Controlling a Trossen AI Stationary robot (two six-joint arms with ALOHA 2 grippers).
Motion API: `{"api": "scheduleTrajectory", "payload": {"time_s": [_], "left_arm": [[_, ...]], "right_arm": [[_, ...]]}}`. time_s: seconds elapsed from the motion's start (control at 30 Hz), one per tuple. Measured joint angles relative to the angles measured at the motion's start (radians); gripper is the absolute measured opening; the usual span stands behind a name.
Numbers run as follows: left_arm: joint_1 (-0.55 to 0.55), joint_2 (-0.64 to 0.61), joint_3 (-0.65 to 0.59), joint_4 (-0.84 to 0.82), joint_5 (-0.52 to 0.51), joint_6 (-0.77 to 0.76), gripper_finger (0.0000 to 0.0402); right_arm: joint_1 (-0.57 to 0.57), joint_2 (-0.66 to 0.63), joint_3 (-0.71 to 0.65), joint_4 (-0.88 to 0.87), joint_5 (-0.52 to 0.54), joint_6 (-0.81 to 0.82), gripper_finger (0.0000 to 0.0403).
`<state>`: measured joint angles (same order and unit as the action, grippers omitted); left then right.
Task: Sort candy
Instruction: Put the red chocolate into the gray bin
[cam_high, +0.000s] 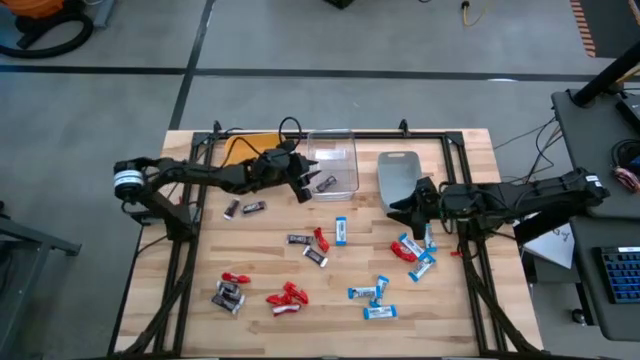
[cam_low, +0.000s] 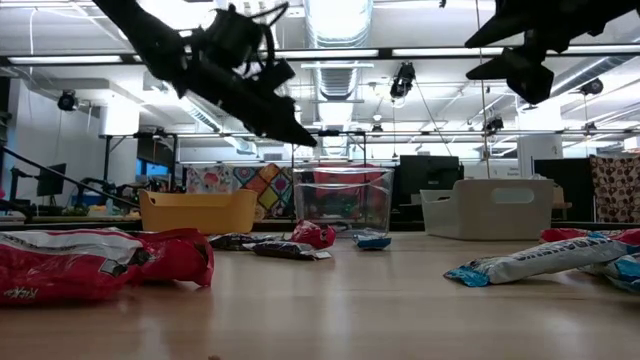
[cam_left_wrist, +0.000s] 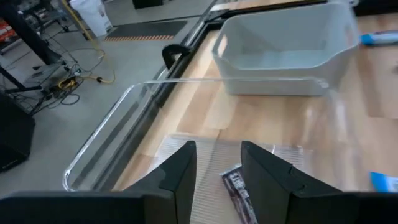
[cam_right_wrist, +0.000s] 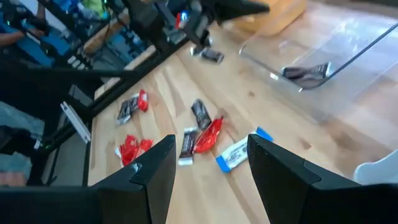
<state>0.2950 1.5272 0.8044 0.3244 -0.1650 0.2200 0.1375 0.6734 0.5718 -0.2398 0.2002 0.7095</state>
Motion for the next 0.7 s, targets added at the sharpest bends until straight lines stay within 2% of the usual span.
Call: {"api": "scheduleTrajectory", "payload": {"time_s": [0.17,0.4,0.7], "left_arm": [[-0.066,-0.141,-0.022,-0.103,0.000,-0.048,0.0111],[-0.222,-0.341,-0.172,-0.055,0.015,-0.173,0.0111],[-0.407,-0.496,-0.309,-0.011,-0.007,-0.352,0.0111]], "right_arm": [[0.002,0.104,0.070,-0.113,-0.051,0.058,0.0182],[0.032,0.293,0.219,-0.440,-0.077,0.161,0.0167],[0.087,0.480,0.353,-0.667,-0.174,0.248,0.0167]]}}
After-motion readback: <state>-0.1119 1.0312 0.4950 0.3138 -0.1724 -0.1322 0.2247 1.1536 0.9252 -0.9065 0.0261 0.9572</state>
